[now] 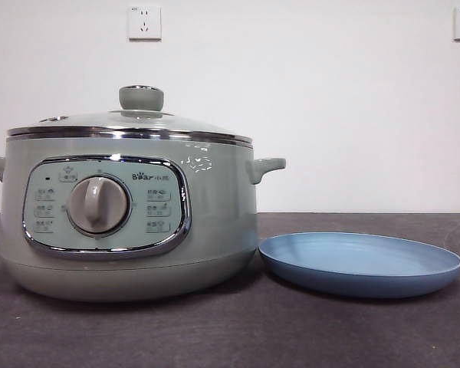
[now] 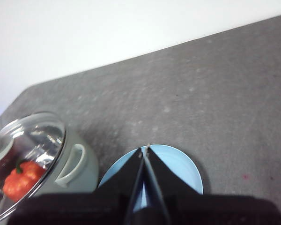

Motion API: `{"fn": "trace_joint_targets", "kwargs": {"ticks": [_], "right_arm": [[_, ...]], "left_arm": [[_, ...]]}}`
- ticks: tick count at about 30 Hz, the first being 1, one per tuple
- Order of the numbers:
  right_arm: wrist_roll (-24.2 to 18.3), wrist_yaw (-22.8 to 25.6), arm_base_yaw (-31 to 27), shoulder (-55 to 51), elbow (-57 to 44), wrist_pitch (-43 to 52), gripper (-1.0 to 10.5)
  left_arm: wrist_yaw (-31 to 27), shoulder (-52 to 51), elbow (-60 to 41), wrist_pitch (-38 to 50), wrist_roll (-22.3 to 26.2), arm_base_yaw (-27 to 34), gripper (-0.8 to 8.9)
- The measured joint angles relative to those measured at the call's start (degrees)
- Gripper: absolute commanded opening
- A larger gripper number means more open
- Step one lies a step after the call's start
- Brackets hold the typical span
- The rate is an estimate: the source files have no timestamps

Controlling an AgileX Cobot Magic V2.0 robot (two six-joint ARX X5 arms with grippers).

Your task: Take the pumpkin out from the steamer,put the pumpkin in the blue plate,close the lid

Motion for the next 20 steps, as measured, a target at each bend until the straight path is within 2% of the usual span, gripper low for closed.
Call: {"fn": "trace_joint_targets", "kwargs": {"ticks": [10, 12, 15, 17, 19, 20], "right_arm": [[-11.3, -13.7, 0.0, 14.5, 16.8, -14.2, 0.1], [-13.2, -16.7, 0.0, 17.1, 19.9, -17.0, 0.9], [-14.6, -18.6, 0.0, 19.9, 23.0, -19.1, 3.3], [-15.0, -18.8, 0.0, 20.9, 24.2, -19.3, 4.1], [-15.2, -18.8, 0.0, 21.5, 24.7, -19.3, 4.2], [-15.2, -18.9, 0.0, 21.6, 24.7, -19.4, 4.2]], "left_arm": [[16.2, 13.1, 13.8, -4.4, 1.4, 0.0, -0.08], [18.1, 15.6, 15.8, -6.5, 2.1, -0.1, -0.03], [19.3, 18.3, 18.2, -8.4, 3.8, -1.2, 0.11], [19.4, 19.2, 19.2, -8.4, 4.3, -2.1, 1.21], [19.4, 20.0, 20.1, -8.3, 4.6, -3.1, 3.55], [19.3, 20.3, 20.4, -8.0, 4.6, -3.5, 4.25]]}}
